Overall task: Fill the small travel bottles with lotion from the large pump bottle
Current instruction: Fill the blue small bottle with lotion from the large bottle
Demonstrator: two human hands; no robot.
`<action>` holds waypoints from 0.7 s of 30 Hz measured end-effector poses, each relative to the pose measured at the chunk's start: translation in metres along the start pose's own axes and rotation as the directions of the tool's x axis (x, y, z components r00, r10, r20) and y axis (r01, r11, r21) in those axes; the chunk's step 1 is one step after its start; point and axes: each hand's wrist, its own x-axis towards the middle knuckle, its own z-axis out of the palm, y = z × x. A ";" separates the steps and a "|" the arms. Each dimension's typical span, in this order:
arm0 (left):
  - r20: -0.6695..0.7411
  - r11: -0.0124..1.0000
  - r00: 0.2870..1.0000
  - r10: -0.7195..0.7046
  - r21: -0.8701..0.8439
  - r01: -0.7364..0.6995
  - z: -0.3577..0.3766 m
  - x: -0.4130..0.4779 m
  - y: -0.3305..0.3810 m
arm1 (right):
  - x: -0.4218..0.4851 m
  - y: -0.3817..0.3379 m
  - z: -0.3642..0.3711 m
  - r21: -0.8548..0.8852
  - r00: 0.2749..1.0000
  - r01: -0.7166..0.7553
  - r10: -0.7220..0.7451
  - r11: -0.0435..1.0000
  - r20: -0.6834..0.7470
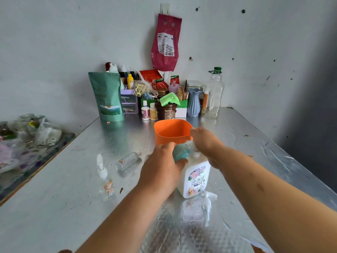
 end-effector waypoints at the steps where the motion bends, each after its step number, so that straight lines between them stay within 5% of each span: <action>1: -0.004 1.000 1.000 -0.002 -0.003 0.002 -0.002 -0.001 0.000 | -0.003 -0.001 -0.001 0.034 1.000 -0.020 0.020 0.999 0.017; 7: -0.021 1.000 1.000 0.000 -0.017 0.000 -0.014 -0.003 -0.004 | -0.008 -0.008 0.003 0.021 0.992 -0.115 0.114 0.993 0.052; 21: -0.019 0.997 1.000 0.013 -0.070 -0.014 -0.014 -0.002 -0.007 | 0.001 -0.017 0.000 -0.103 0.999 -0.055 0.054 0.993 -0.008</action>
